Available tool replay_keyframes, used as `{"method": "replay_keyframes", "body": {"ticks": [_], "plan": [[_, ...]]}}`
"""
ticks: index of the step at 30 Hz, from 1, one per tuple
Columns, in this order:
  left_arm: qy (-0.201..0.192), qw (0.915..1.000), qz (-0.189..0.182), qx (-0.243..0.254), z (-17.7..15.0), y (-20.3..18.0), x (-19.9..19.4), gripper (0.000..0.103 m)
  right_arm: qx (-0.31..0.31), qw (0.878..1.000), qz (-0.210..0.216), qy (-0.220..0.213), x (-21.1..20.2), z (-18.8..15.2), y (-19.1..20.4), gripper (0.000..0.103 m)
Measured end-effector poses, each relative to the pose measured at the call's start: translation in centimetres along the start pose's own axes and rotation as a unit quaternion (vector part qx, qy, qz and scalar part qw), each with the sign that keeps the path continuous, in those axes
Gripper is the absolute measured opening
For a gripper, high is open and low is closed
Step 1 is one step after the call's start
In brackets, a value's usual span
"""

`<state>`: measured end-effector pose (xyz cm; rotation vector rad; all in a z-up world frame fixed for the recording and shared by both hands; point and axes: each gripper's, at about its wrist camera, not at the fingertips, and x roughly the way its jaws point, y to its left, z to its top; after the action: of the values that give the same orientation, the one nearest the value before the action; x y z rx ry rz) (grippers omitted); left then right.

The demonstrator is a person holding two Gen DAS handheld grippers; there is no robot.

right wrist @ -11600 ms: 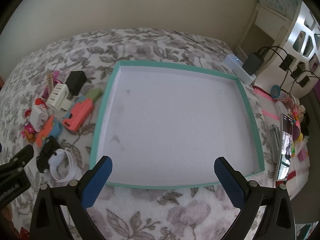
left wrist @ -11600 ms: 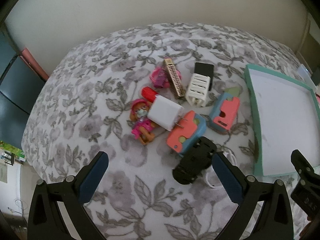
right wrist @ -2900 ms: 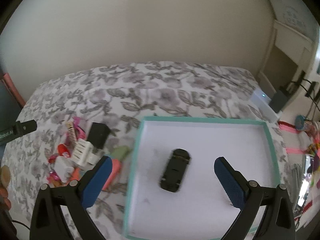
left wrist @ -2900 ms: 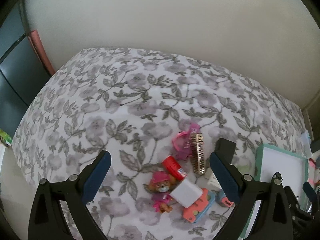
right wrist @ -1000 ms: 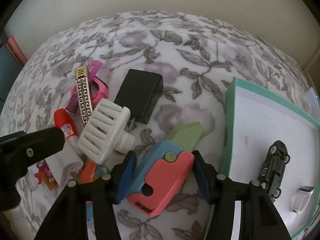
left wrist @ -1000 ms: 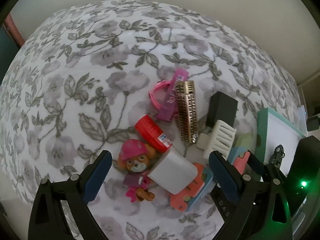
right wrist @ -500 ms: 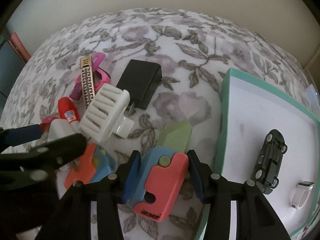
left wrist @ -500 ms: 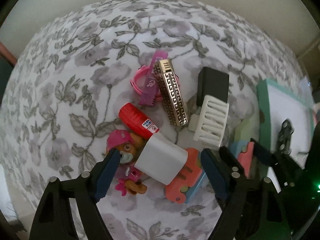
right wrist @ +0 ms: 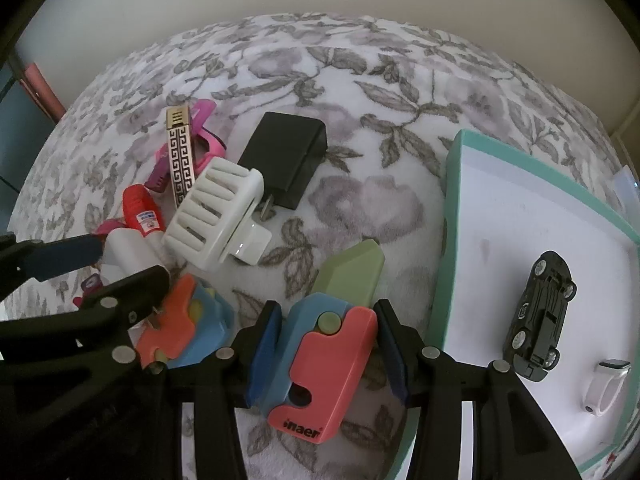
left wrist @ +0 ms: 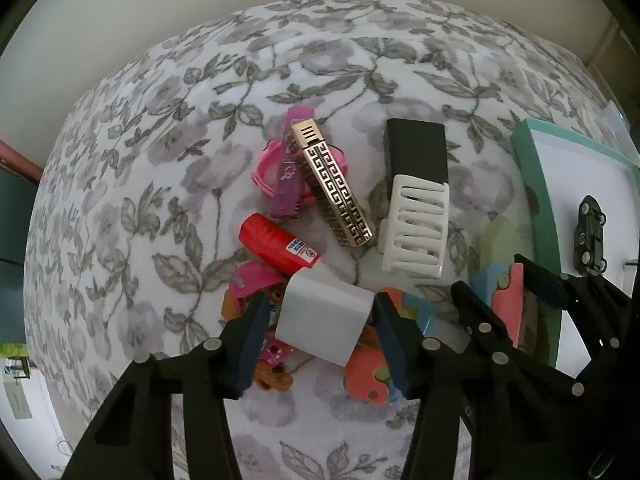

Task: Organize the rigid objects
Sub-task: 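Close the left tool on the white charger cube while the right tool holds the case, then carry the phone case and charger cube over the tray with both tools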

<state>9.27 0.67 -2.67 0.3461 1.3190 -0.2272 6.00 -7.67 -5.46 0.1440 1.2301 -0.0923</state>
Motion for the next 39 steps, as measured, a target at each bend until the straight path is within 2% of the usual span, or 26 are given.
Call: {"method": "replay_keyframes", "body": {"ticks": [3,16,26,32,39], "plan": [[-0.007,0.9999,-0.008,0.004,0.0,-0.1,-0.3,0.048,0.003,1.0,0.004,0.001,-0.1,-0.1,-0.3,0.051],[-0.026,0.9985,-0.043,-0.023,0.4,0.9,-1.1,0.047,0.027,0.999,0.027,0.006,-0.7,-0.2,-1.0,0.05],[-0.065,0.9956,-0.054,-0.041,0.8,1.5,-3.7,0.046,0.05,0.998,0.043,-0.002,-1.7,0.0,-1.9,0.049],[-0.094,0.993,-0.057,-0.045,1.0,1.8,-5.8,0.046,0.052,0.997,0.052,-0.017,-3.3,0.3,-2.4,0.048],[-0.128,0.9885,-0.054,-0.06,1.0,2.5,-8.3,0.046,0.054,0.995,0.052,-0.062,-6.7,1.1,-2.6,0.048]]}}
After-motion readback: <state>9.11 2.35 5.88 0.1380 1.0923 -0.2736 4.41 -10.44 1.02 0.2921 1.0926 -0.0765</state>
